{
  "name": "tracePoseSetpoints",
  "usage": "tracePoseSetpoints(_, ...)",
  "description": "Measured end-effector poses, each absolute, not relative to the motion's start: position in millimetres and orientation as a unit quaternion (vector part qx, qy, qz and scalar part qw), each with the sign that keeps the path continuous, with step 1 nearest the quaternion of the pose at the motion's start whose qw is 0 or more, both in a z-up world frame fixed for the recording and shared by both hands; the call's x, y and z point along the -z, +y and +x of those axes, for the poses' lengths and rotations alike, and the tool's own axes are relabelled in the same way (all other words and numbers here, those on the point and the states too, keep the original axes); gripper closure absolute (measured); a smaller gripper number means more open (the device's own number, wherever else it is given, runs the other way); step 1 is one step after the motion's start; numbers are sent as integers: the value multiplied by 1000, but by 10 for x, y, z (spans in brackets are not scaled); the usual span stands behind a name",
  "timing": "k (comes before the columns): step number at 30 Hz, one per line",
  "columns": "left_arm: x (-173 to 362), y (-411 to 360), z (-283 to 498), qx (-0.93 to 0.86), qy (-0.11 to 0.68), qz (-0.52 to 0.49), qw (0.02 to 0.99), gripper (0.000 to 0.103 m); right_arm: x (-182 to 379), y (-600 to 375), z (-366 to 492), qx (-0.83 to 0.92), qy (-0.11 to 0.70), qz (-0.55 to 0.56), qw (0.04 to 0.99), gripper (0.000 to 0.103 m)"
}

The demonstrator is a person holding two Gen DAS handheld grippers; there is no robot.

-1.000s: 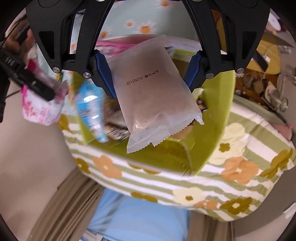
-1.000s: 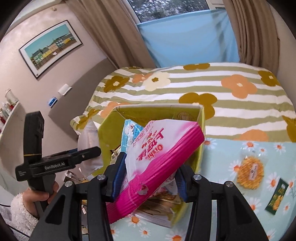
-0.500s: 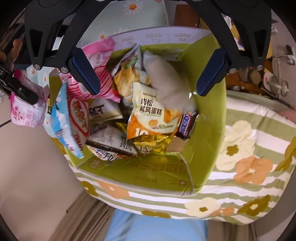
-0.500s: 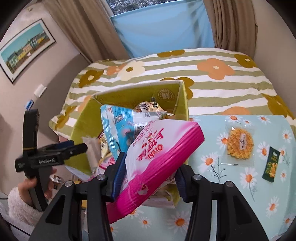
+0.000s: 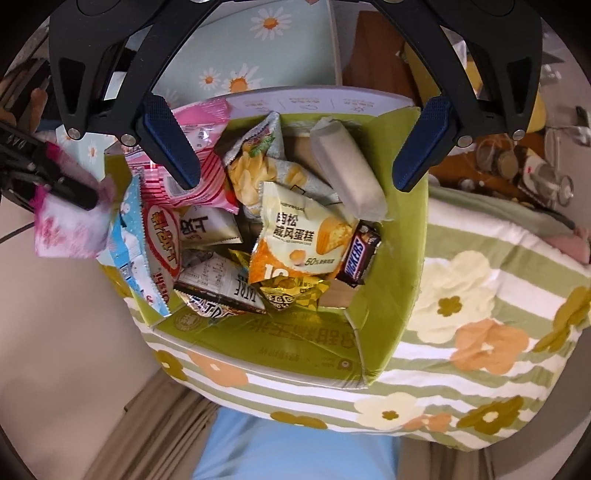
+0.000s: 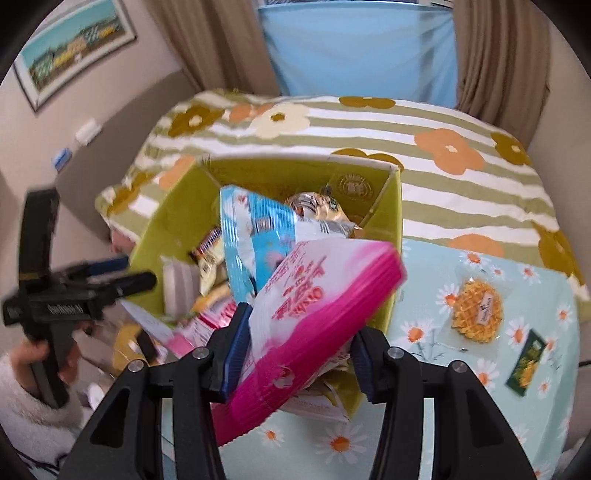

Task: Organize snacks
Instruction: 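Move both tools back toward the waffle and green packet on the cloth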

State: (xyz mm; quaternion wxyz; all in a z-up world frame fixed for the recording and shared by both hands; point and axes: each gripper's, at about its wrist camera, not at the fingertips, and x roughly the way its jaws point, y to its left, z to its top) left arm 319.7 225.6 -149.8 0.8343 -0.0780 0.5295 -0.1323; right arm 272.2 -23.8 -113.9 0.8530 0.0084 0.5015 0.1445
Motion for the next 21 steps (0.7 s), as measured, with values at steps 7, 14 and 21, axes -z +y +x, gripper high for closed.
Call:
tracePoseSetpoints(7,1479,2175,3156,143,522,-72,838,0,1046,-255,2581,-113,458,-51,880,9)
tracePoseSetpoints(14,1544,2144,3122,155,517,-70,839,0,1086,-469,2476,-82,480,10,874,9)
tracePoseSetpoints(21,1439,2083,3078,153,509,-67,845,0,1022,-784,2318,-53,473,78,876,9)
